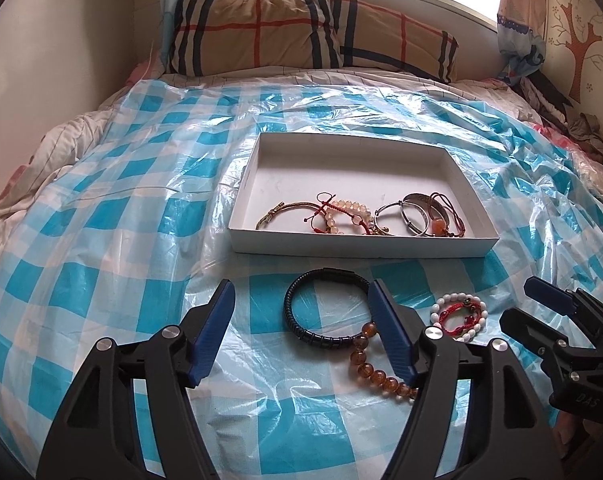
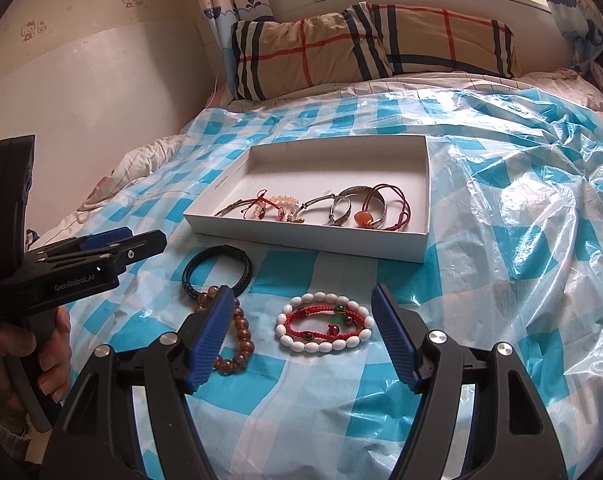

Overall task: Organize jewelry
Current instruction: 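Withdraw both open grippers from the tray toward the remaining bracelets, then move left gripper around black leather bracelet while right approaches amber bead bracelet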

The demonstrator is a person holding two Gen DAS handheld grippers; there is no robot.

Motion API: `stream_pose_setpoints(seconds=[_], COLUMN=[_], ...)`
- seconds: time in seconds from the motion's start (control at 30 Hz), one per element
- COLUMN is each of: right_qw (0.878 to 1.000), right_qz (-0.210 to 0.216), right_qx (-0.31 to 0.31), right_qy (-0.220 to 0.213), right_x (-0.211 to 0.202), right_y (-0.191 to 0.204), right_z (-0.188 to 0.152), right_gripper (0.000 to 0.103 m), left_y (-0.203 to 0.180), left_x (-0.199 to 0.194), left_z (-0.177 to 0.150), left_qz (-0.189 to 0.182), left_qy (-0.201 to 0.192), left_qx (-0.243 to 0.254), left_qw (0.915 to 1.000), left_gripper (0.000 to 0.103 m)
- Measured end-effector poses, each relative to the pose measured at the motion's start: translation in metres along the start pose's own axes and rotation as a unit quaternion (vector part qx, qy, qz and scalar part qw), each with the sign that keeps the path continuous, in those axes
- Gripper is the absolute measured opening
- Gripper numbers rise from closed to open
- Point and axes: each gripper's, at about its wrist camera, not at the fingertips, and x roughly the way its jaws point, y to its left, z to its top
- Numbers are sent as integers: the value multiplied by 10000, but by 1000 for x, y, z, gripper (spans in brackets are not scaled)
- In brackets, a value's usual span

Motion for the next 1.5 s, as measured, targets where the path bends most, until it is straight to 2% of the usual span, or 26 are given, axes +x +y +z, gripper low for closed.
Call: stream_pose_setpoints(seconds=[0.57, 0.83, 0.93, 1.2, 1.5], right_qw=[10000, 9999, 9999, 9998, 9997], right_qz=[10, -21, -22, -21, -55], right_qx=[56, -24, 1, -2, 38], right_qy=[47, 115, 141, 175, 220], right_x=[-1, -1, 0, 0, 2], right_y=[1, 2, 0, 0, -5], right_z=[-5, -8, -9, -11, -12], right_gripper=[69, 69, 69, 69, 70], left_y=[-2, 26, 30, -6, -30], left_x=[0, 0, 0, 5, 35], left_z=[-3, -13, -21, -30, -25], left_qz=[9, 69, -45, -485, -258], left_qy=[24, 174, 240, 306, 663], left_qx=[59, -43, 60, 573, 957], left_qw=[10000, 9998, 9997, 9967, 9929], left_gripper=[69, 69, 69, 69, 69])
